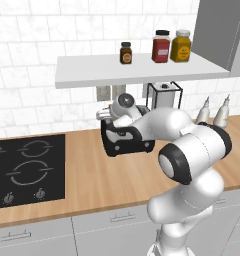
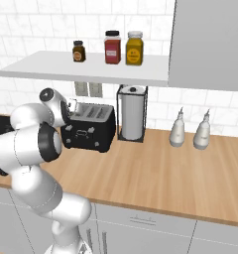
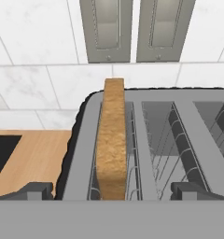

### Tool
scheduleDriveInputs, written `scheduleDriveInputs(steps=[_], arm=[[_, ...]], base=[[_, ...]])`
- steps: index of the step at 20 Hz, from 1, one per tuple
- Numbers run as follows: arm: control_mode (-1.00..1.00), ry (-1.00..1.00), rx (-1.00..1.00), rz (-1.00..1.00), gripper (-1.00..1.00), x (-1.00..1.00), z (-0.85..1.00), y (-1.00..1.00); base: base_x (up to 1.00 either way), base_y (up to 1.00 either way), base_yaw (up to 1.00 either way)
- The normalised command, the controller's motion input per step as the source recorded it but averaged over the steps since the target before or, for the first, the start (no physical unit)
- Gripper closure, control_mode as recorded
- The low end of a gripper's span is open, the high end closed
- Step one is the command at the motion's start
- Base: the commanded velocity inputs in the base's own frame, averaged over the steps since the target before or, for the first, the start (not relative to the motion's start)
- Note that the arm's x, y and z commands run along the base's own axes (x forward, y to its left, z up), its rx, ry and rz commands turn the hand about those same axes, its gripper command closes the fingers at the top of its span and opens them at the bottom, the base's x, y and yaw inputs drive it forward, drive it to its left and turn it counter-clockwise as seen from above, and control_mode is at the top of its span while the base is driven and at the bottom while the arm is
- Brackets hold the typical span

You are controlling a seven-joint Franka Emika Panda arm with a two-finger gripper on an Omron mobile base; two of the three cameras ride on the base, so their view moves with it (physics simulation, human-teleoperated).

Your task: Start the toaster. Once the lever pops up, take the bread to the plate on the dining counter.

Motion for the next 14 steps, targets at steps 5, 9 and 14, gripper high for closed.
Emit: scheduleDriveInputs(steps=[5, 9, 14], arm=[[-1.00, 0.00, 0.00, 0.00, -1.00, 0.14, 0.00, 0.00], [-1.00, 0.00, 0.00, 0.00, -1.00, 0.01, -0.03, 0.00], [-1.00, 0.00, 0.00, 0.00, -1.00, 0.00, -0.02, 0.00]], base=[[0.00, 0.00, 0.00], [0.00, 0.00, 0.00], [0.00, 0.00, 0.00]])
